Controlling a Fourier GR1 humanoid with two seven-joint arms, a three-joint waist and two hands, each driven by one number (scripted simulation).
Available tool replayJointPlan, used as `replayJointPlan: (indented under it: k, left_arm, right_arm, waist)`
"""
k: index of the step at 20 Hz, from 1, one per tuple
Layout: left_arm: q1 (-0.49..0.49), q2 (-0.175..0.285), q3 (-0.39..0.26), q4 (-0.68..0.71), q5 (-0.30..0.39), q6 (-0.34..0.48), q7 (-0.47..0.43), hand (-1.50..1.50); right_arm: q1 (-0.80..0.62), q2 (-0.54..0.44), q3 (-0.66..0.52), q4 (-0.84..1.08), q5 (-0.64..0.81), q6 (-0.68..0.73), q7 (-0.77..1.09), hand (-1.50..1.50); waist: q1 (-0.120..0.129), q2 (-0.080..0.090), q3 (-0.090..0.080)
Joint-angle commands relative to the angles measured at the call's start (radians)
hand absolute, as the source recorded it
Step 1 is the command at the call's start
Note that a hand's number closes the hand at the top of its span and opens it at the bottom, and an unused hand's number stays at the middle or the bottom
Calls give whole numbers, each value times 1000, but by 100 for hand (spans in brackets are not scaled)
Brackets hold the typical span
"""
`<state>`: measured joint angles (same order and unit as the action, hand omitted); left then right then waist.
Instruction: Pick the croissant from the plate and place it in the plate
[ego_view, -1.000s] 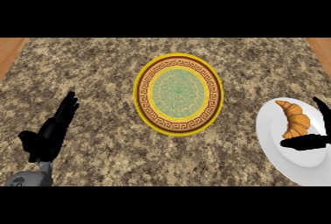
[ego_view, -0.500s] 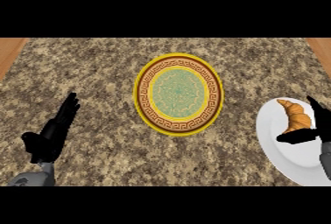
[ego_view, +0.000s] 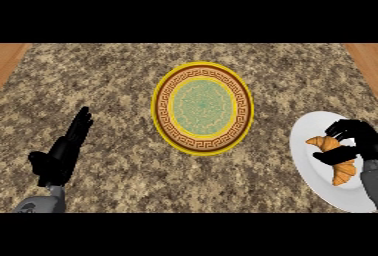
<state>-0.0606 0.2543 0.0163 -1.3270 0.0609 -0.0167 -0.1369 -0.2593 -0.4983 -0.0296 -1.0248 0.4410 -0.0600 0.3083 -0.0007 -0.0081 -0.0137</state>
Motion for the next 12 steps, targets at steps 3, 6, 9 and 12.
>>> replayJointPlan:
  k: [3, 6, 9, 12]
  left_arm:
    - [8, -29, 2, 13, -22, 11, -11, 0]
    - [38, -1, 26, -13, -11, 19, 8, 0]
    - [72, 28, 49, -22, 7, 1, 19, 0]
    - [60, 8, 43, -34, -2, 25, 14, 0]
  right_arm:
    - [-16, 61, 14, 46, 94, -129, -71, 150]
    - [179, 159, 107, -231, 188, -224, 238, 150]
    - [313, 224, 146, -270, 264, -299, 329, 150]
    - [361, 257, 211, -394, 407, -392, 407, 150]
  waist:
    - [5, 9, 14]
    - [-41, -6, 8]
    - [-81, -22, 3]
    - [-84, -23, 2]
